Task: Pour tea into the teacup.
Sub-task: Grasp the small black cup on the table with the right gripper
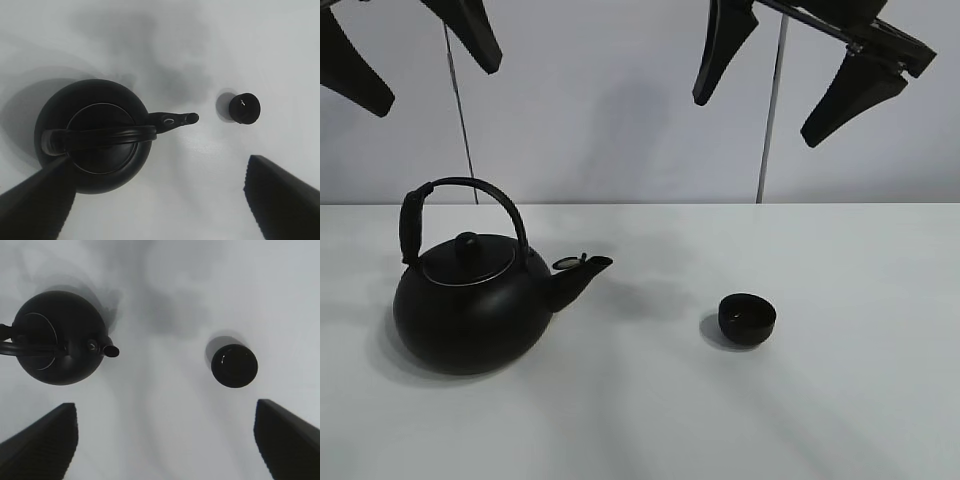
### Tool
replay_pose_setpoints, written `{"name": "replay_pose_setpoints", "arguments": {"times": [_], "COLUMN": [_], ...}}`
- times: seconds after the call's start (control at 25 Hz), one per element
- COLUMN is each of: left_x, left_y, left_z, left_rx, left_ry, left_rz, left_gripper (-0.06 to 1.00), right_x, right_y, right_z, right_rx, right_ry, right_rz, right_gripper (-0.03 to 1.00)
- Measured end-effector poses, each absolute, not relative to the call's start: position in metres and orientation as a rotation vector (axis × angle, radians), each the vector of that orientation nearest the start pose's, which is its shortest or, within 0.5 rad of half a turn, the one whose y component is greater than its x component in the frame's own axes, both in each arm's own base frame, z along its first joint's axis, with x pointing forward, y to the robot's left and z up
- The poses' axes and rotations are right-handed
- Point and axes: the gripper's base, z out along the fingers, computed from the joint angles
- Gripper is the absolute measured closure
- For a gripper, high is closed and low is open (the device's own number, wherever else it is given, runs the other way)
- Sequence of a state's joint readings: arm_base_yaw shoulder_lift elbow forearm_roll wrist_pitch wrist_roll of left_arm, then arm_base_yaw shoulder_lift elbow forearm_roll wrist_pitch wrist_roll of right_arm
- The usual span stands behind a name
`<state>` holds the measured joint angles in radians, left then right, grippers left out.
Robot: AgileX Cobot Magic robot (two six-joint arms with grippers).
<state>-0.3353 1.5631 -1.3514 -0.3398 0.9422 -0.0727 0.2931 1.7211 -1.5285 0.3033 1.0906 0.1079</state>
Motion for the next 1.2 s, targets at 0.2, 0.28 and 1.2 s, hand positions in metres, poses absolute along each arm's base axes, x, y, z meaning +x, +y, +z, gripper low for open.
{"name": "replay_pose_setpoints", "arguments": {"times": [0.2, 0.28, 1.2], "left_x": [0.306, 0.306, 0.306], "left_y": [-0.133, -0.133, -0.133], "left_z": [0.321, 0.321, 0.321], "left_rx": [0.176, 0.176, 0.176], "left_ry": [2.655, 2.655, 2.655], "left_rz": [-0.567, -0.567, -0.567], "left_gripper": [0.28, 0.28, 0.28], "right_x": [0.342, 0.342, 0.323], "right_y": [0.129, 0.128, 0.153], "right_z": [0.311, 0.310, 0.170], "right_rx": [-0.154, -0.229, -0.869], "right_ry": [2.795, 2.787, 2.665], "right_rz": [0.508, 0.493, -0.084], "right_gripper": [0.31, 0.31, 0.35]}}
